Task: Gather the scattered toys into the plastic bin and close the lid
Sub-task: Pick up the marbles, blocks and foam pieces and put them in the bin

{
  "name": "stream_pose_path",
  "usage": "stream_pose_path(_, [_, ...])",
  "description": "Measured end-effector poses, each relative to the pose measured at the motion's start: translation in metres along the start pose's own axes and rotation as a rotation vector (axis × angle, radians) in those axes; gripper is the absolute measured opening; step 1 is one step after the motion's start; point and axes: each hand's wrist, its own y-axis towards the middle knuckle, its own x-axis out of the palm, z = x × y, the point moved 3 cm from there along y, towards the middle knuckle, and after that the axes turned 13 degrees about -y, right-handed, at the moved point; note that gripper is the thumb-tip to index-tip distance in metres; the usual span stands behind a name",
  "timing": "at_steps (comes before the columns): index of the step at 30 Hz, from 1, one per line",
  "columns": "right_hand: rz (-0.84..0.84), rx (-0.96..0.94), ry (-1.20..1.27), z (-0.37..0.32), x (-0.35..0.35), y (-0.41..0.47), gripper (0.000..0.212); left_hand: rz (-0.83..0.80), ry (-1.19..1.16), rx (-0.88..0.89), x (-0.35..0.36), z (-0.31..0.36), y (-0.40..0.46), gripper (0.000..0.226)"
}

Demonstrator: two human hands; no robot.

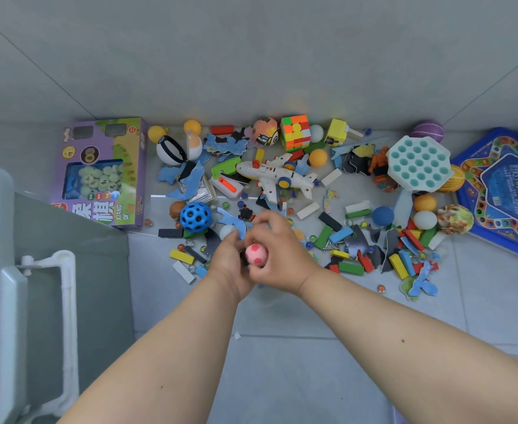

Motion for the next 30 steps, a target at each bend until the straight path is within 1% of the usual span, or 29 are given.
stream_pose_path(2, [-0.088, -0.094, 0.012, -0.011, 0.006, -0.005, 0.023, -0.042, -0.016, -0.058, -0.003, 0.003, -0.005, 0.054])
stream_pose_path(4, [-0.163, -0.171, -0.034, -0.013, 0.007, -0.006, 0.021, -0.091, -0.039, -0.122, -0.006, 0.005, -0.007, 0.057])
stream_pose_path(6, [-0.183, -0.226, -0.084, -0.012, 0.005, -0.007, 0.033, -0.127, -0.035, -0.184, -0.006, 0.005, -0.009, 0.056])
stream_pose_path(8, [-0.118, -0.239, -0.129, -0.01, 0.001, -0.01, 0.038, -0.155, -0.03, -0.217, -0.003, 0.001, -0.012, 0.05])
stream_pose_path(10, [0.005, -0.241, -0.16, -0.009, -0.004, -0.015, 0.038, -0.196, -0.023, -0.213, 0.002, -0.002, -0.013, 0.045])
stream_pose_path(12, [0.103, -0.229, -0.125, -0.009, -0.011, -0.017, 0.035, -0.215, -0.013, -0.196, 0.005, -0.003, -0.015, 0.042])
stream_pose_path(14, [0.147, -0.213, -0.077, -0.009, -0.017, -0.016, 0.031, -0.202, 0.015, -0.168, 0.008, -0.004, -0.014, 0.032])
stream_pose_path(15, [0.14, -0.195, -0.071, -0.01, -0.02, -0.014, 0.032, -0.19, 0.036, -0.145, 0.009, -0.005, -0.013, 0.027])
stream_pose_path(18, [0.111, -0.129, -0.056, -0.009, -0.028, -0.01, 0.048, -0.18, 0.065, -0.086, 0.008, -0.009, -0.01, 0.024])
stream_pose_path(19, [0.148, -0.114, -0.025, -0.01, -0.032, -0.009, 0.048, -0.198, 0.05, -0.064, 0.009, -0.01, -0.01, 0.022])
stream_pose_path(21, [0.289, -0.094, 0.037, -0.01, -0.041, -0.009, 0.04, -0.257, 0.004, -0.02, 0.011, -0.009, -0.009, 0.018])
stream_pose_path(24, [0.451, -0.03, 0.067, 0.001, -0.049, -0.007, 0.032, -0.351, 0.006, -0.033, 0.017, -0.006, -0.014, 0.022])
stream_pose_path(26, [0.551, 0.065, 0.047, 0.018, -0.049, -0.006, 0.029, -0.386, 0.034, -0.068, 0.018, -0.007, -0.015, 0.037])
stream_pose_path(28, [0.569, 0.149, 0.018, 0.034, -0.046, -0.008, 0.027, -0.413, 0.048, -0.099, 0.019, -0.01, -0.013, 0.046])
stream_pose_path(30, [0.518, 0.223, -0.144, 0.053, -0.037, -0.014, 0.032, -0.448, 0.083, -0.135, 0.021, -0.015, -0.012, 0.046])
